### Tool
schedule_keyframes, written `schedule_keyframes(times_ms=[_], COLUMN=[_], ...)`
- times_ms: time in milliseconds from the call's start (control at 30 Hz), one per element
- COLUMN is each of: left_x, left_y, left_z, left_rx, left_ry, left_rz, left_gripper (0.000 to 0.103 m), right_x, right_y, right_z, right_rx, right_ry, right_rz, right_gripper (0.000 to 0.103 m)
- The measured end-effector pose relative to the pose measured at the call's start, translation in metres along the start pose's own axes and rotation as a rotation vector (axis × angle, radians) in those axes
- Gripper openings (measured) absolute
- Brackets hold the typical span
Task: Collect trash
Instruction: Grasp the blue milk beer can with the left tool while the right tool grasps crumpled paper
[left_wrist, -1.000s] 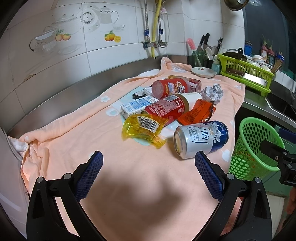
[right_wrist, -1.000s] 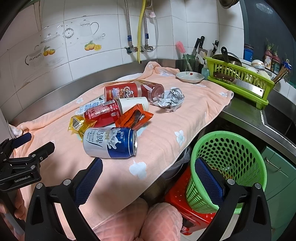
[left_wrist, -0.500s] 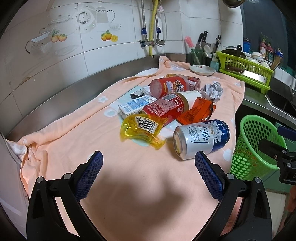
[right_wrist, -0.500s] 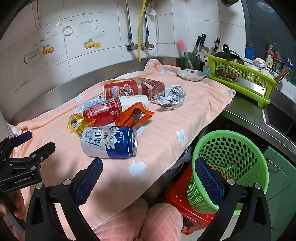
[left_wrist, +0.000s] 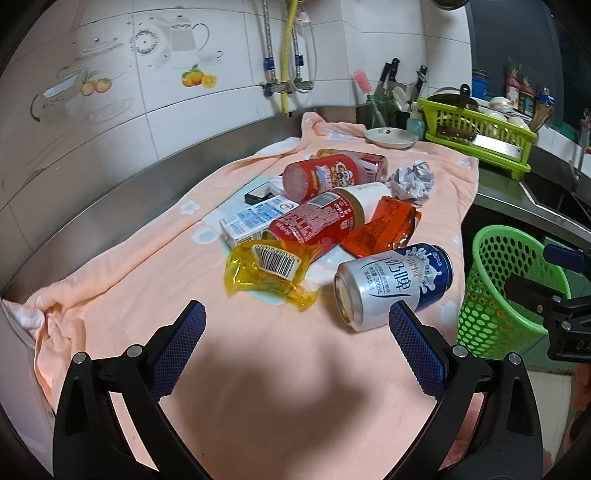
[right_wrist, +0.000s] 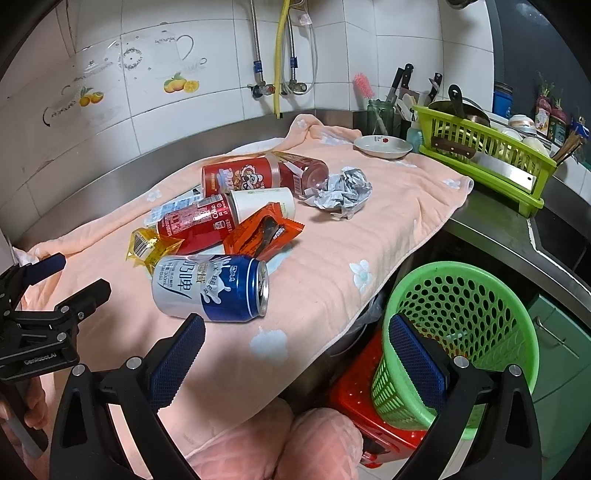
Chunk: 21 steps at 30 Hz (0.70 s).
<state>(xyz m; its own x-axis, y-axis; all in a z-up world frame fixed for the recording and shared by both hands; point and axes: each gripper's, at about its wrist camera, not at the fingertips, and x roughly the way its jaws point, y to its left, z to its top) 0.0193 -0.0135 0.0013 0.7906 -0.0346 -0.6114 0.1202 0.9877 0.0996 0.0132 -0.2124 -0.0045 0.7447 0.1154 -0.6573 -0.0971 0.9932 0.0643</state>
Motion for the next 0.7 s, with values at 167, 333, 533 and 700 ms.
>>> schedule_keyframes(times_ms=[167,333,533,700], left_x=[0.005,0.011,0.016,0.02], left_y=[-0.002,-0.006,-0.015,-0.018], left_z=[0.005,0.009,0.012,0.015], left_rx=[0.036,0.071,0.126,0.143], left_ry=[-0.004,0.0,0.003,0.008], left_rz=[-0.002,-0.038,-0.05,-0.072], left_gripper=[0.098,0.098,0.098,0.098], right_x=[0.003,0.009,0.014,0.016], right_y=[-0.002,-0.003,-0.007,-0.008], right_z=[0.004,0.012,0.015,0.017], right_rx=[0.002,-0.015,-0.009,-0.01], right_ry=[-0.003,-0.006,-0.001,0.0], right_rz=[0.005,0.004,0.001,0.003], right_gripper=[0.097,0.097,0.097,0.097])
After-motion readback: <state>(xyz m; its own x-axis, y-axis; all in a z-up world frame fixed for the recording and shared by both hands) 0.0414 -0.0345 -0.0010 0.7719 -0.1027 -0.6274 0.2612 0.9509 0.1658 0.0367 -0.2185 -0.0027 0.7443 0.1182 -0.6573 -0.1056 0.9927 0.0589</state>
